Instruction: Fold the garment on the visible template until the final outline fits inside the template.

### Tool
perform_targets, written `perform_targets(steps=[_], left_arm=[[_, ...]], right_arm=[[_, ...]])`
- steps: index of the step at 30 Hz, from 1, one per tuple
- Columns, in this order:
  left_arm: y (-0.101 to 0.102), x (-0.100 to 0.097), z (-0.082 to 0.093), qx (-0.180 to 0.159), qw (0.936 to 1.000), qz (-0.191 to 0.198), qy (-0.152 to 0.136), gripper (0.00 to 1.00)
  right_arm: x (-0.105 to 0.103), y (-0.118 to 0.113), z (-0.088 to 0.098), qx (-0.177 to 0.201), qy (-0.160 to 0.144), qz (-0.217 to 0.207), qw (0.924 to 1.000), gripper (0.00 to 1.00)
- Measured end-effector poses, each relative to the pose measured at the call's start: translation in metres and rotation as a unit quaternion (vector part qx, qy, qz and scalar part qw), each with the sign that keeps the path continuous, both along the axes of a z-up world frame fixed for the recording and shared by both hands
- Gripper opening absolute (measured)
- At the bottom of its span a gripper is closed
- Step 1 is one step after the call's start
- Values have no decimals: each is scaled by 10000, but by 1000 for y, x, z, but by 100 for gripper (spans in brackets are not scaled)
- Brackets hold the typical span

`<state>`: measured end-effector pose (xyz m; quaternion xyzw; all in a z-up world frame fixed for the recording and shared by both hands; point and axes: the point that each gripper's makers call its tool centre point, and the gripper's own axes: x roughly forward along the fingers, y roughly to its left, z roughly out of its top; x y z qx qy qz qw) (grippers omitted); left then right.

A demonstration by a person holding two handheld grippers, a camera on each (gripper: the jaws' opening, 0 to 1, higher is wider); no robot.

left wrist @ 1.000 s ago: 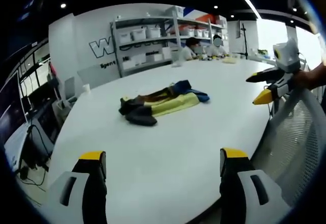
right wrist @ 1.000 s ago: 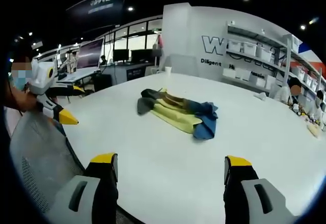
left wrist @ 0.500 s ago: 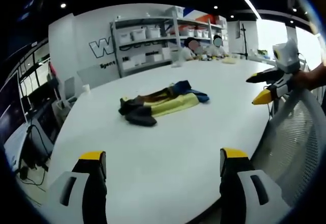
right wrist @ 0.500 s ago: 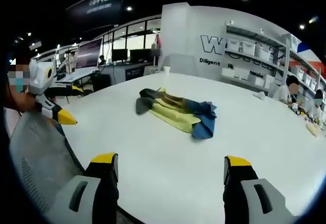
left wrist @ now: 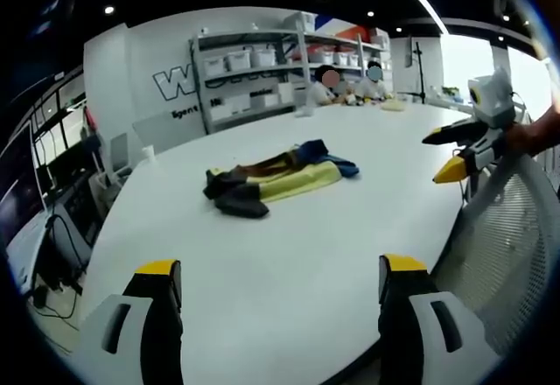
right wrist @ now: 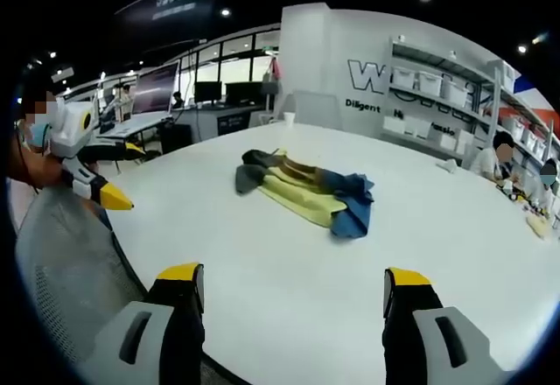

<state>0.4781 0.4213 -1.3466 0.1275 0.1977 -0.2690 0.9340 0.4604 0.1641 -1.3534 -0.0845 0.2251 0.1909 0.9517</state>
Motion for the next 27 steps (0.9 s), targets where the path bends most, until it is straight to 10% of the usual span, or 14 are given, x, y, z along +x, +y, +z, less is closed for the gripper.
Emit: perform_targets(steps=[27], left_arm=[[-2,-3,-9,82,9997,-95,200,95]], right_arm=[[0,7,10,10,-281,198,9994,84]])
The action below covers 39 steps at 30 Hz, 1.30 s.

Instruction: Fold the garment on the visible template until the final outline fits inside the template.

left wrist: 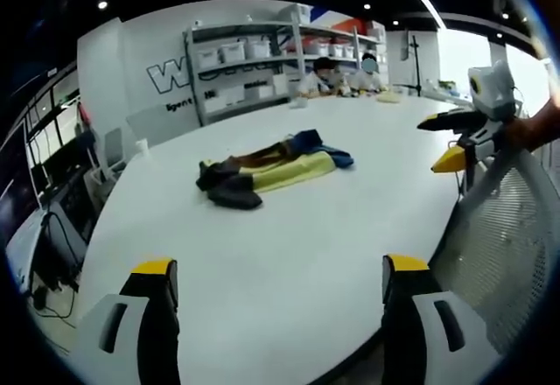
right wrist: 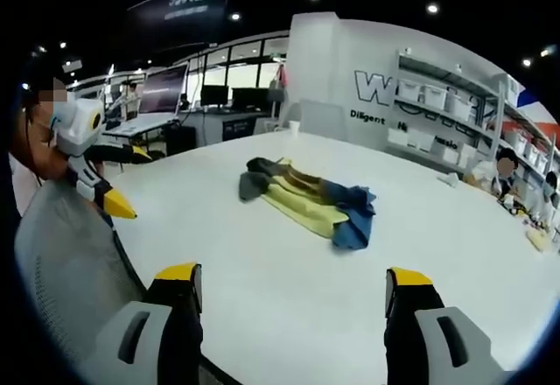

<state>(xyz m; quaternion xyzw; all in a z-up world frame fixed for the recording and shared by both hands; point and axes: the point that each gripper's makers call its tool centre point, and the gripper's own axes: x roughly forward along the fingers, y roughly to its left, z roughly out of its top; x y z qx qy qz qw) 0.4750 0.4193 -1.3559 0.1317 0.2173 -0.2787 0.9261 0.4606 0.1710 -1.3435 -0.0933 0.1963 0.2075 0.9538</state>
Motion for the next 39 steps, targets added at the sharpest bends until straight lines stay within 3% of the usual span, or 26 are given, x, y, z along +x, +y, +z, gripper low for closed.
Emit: perform_targets(steps=[9,19,25,30,33,39], left_arm=[[3,1,3,3,10000,45,-71,96],[1,-2,-5,104,9999,-42,110,95],[3,-1,-6,156,9998,30,143,97],[2,0,-6,413,9990,-119,96,99],[3,4,-9,388,9988,-166,263,99],[3,9,-5,478,9979,-311,294,99]], right_arm=[[0,7,6,144,-95,99,9998,83],[1,6,7,295,-15,43,9996,81],[2,6,6,205,-5,87,9998,82],[4,4,8,211,59,77,9997,82],[6,5,11,103,27,134,9999,82],[9,8,16,-161,-8,349,9993,76]])
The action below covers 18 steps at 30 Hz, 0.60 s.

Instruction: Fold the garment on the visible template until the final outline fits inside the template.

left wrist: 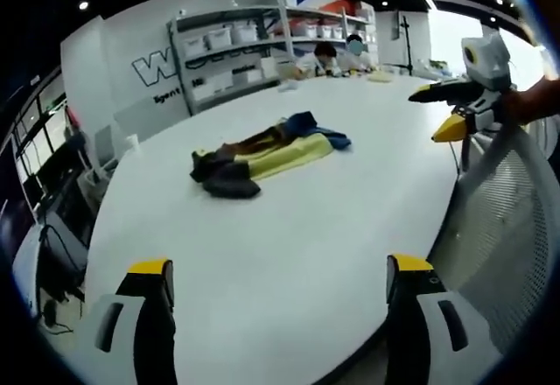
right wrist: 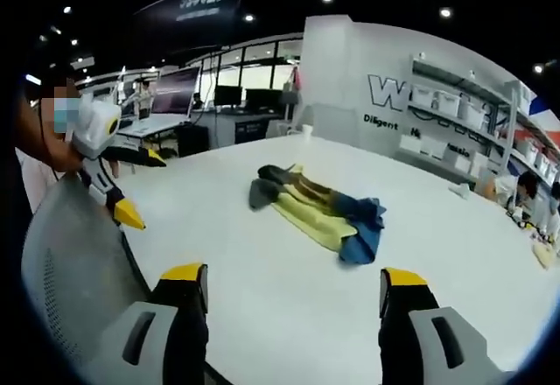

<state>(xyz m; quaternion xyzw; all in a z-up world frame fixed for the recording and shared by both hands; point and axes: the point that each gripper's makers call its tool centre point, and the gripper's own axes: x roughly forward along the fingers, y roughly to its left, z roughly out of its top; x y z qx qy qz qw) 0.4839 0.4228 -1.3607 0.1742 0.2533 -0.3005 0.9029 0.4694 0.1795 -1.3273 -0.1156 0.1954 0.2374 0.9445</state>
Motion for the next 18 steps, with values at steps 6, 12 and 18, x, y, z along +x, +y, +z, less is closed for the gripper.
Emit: perform_targets(steps=[6,12,18], left_arm=[[-11,11,12,-179,9995,-266,20,97],[-19,25,17,-238,9989,-415,-2,95],[-24,33,20,-274,9984,-494,-35,94]], right_arm=[[10,-2,4,47,6,-29,10000,74],[24,-1,6,37,12,33,10000,73],[32,-2,11,22,-51,23,10000,75]])
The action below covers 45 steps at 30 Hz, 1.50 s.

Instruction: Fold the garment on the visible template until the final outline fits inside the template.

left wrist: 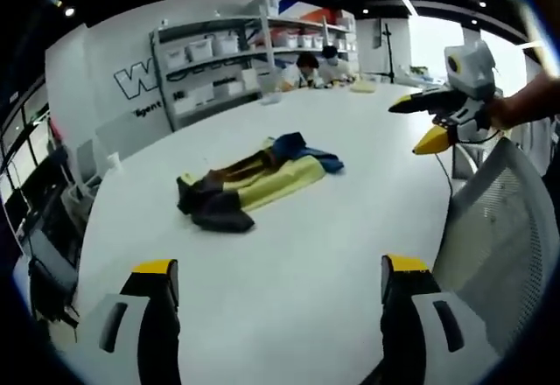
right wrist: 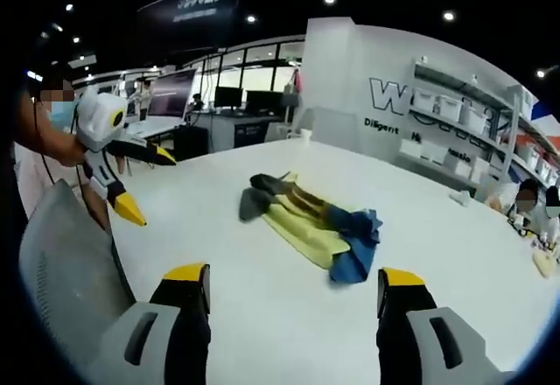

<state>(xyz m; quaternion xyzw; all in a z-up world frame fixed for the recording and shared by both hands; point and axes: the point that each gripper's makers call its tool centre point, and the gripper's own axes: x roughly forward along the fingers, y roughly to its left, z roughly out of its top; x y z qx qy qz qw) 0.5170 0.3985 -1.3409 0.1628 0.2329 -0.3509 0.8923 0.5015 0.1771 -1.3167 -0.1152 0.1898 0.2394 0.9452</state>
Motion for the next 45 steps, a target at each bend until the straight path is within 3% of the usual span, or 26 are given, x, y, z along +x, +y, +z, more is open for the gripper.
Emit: perform_targets(steps=[20,36,45], left_arm=[[-9,14,-1,-4,9998,-144,115,91],[-16,34,1,14,9997,-206,104,89],[-16,43,-1,-18,9995,-244,176,88]], right_arm=[[22,-3,-2,-183,16,208,9996,75],[36,2,-15,-164,324,381,9986,72],[50,2,-13,-134,313,342,9988,71]])
